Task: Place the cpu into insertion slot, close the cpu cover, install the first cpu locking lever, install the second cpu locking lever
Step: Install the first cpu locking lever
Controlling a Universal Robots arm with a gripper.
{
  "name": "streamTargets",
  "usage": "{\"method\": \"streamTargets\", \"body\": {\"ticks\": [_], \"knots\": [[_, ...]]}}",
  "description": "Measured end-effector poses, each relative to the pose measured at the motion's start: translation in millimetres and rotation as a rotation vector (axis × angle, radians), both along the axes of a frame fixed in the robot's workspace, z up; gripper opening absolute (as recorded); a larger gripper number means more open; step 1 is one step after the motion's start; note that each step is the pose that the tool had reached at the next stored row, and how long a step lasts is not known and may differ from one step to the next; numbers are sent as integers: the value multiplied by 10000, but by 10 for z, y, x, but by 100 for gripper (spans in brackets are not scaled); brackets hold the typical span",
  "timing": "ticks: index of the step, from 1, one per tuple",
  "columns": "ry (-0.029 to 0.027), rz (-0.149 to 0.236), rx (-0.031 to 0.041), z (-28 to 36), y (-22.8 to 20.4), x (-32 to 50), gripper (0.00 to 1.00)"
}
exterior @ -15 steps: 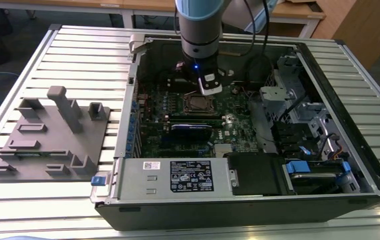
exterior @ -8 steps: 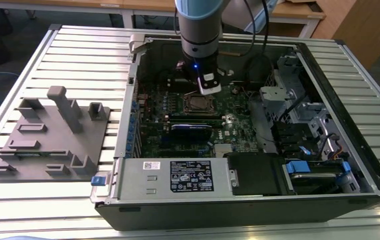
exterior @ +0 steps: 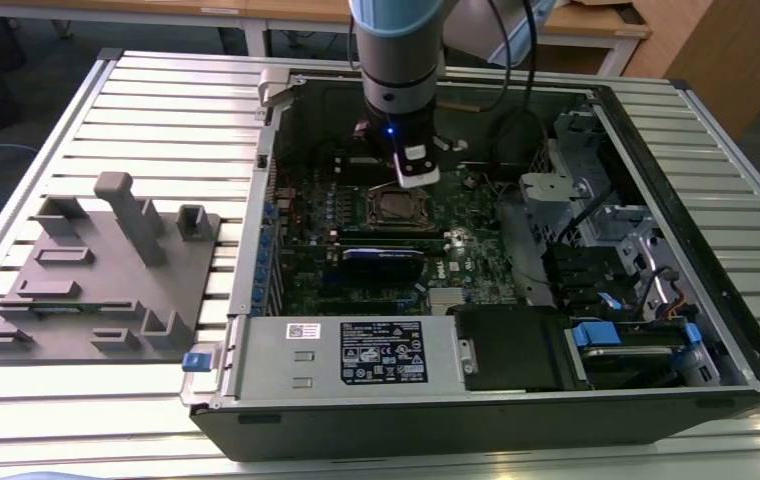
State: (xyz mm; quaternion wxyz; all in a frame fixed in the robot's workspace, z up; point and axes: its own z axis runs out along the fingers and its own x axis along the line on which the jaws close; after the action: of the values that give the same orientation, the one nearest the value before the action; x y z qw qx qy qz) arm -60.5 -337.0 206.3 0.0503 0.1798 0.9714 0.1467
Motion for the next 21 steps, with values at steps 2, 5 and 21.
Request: {"method": "streamTargets", "body": {"ticks": [2,5,21], "knots": [[0,-90,0,0,7,-2,11],[0,-231,0,0,10,-4,11],[0,-649,-1,-26,29,-67,11]]}}
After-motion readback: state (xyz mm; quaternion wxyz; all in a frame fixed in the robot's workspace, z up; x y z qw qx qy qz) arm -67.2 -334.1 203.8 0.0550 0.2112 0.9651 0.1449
